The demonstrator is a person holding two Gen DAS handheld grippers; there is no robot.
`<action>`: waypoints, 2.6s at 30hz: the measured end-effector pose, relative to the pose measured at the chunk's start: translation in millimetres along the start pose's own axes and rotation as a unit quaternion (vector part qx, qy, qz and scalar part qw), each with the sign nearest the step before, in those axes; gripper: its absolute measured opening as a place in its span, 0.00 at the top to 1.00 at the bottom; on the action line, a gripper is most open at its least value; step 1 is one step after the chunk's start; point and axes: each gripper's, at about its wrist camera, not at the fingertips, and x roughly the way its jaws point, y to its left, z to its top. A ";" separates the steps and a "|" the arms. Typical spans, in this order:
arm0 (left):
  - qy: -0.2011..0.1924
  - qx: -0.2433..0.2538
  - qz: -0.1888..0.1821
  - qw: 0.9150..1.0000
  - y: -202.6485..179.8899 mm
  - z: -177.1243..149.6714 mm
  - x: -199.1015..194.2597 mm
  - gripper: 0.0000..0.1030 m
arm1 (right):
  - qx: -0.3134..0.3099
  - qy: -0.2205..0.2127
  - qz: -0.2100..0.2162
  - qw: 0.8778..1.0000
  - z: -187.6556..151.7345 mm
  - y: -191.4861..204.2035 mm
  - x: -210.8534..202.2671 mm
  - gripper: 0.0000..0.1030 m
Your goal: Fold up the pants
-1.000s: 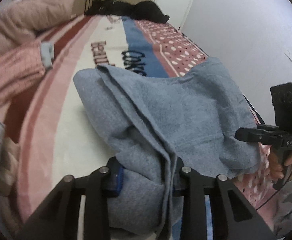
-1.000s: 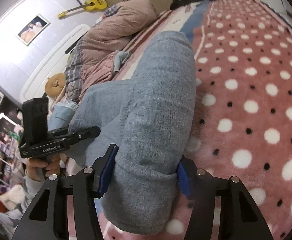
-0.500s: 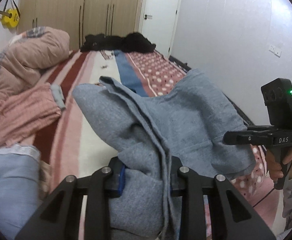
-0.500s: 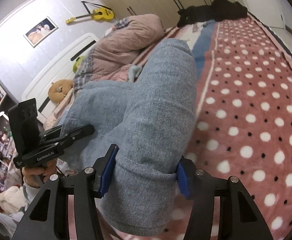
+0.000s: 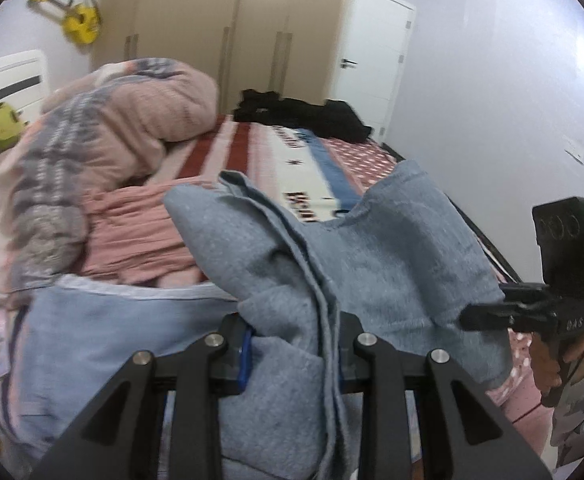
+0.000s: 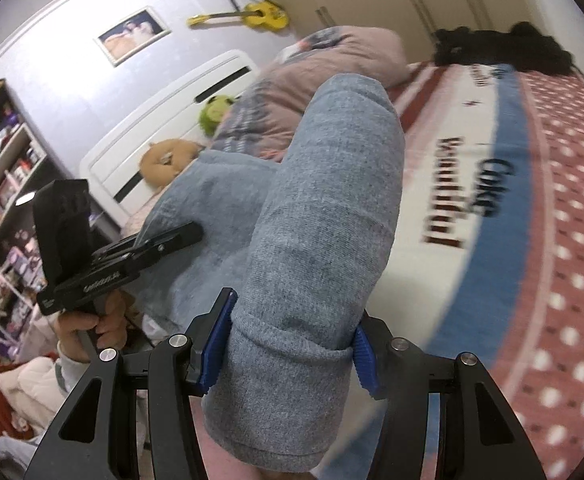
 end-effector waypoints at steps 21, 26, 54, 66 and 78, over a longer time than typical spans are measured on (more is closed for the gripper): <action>0.056 -0.104 0.018 0.993 184.0 3.4 -21.3 0.76 | 0.017 0.072 0.091 0.993 43.1 94.8 174.2 0.54; 0.062 -0.150 0.008 0.987 218.0 -4.2 -18.9 0.76 | 0.028 0.085 0.110 0.990 42.2 102.5 186.1 0.55; 0.034 -0.088 0.076 0.993 194.7 -0.7 -54.4 0.55 | -0.080 0.009 -0.024 0.996 40.2 102.0 148.3 0.44; 0.119 -0.119 0.035 0.985 199.6 -44.7 11.0 0.60 | -0.136 0.069 0.012 0.988 17.4 120.8 185.9 0.51; 0.095 -0.100 0.092 0.986 166.0 -50.1 3.8 0.51 | -0.124 0.062 0.007 0.990 5.4 103.7 183.1 0.52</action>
